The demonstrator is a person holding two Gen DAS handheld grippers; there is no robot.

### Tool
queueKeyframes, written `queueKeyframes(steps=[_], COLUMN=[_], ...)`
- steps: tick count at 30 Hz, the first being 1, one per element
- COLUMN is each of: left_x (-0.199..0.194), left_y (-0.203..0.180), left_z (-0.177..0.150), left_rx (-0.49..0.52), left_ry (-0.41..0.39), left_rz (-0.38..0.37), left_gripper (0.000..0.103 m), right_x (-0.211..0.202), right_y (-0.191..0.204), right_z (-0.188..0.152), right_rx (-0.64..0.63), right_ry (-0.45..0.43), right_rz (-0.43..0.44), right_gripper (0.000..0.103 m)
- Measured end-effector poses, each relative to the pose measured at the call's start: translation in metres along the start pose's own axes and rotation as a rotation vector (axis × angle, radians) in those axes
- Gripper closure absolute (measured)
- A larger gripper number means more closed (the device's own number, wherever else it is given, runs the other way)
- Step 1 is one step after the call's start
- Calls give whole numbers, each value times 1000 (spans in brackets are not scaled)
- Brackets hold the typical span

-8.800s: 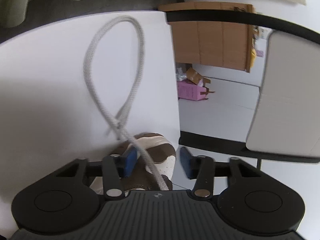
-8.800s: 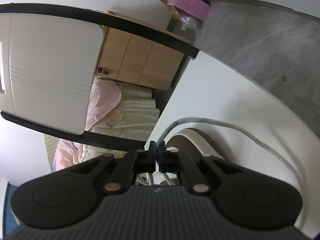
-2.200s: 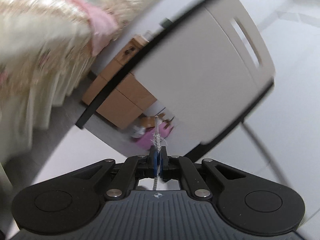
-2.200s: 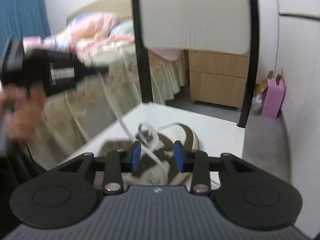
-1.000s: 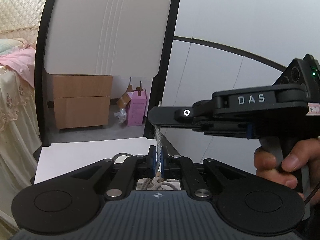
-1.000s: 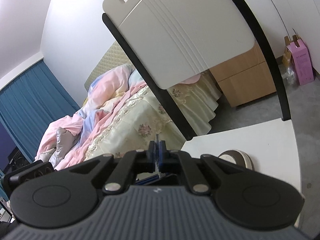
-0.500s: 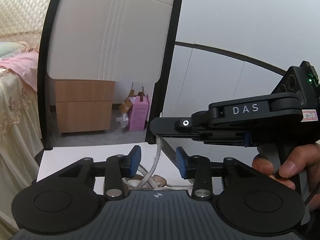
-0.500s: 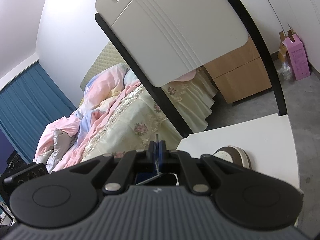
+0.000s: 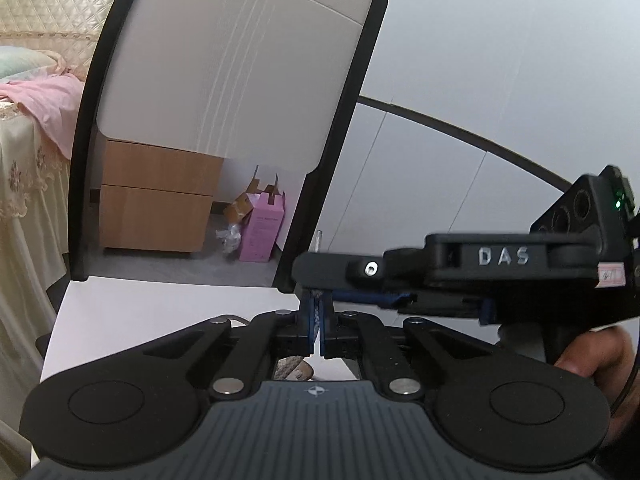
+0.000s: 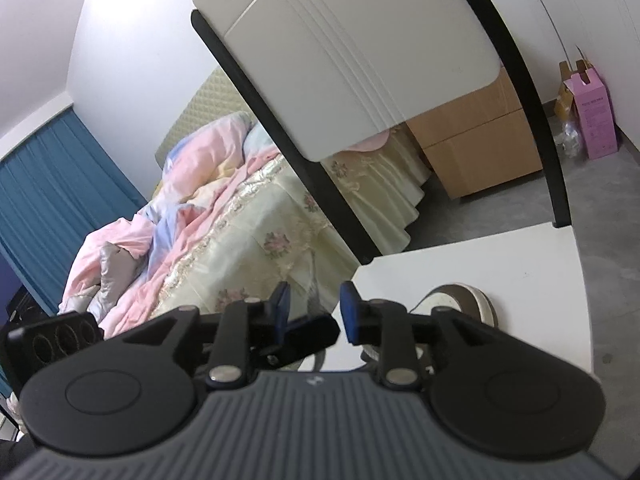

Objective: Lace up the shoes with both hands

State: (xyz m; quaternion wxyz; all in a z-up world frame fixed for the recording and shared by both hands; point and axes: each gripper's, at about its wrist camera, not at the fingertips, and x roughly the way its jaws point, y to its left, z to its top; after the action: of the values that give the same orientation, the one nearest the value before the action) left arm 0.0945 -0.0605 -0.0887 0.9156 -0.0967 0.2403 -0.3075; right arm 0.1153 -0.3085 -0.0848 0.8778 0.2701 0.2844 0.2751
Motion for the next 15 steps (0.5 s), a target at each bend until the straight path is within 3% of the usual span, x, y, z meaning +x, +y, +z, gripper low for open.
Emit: queueKeyframes(steps=[2,3,9,15], left_x=[0,1,0,-2], left_y=[0,0,-4,-7], left_z=[0,-1,0,0], left_rx=[1,1,18,37], left_ry=[0,4,-7,9], left_rz=[4,6,17,47], left_gripper=[100,100,100,98], right_x=[1,0,-2,-21], right_y=[-3,-4,3,-6], right_z=[-1,-2,-1,9], right_rx=[23,26,-1,43], right_ry=[-4,-14,-49,-178], right_rz=[8,6,-6,-98], right_gripper=[84,97,99,99])
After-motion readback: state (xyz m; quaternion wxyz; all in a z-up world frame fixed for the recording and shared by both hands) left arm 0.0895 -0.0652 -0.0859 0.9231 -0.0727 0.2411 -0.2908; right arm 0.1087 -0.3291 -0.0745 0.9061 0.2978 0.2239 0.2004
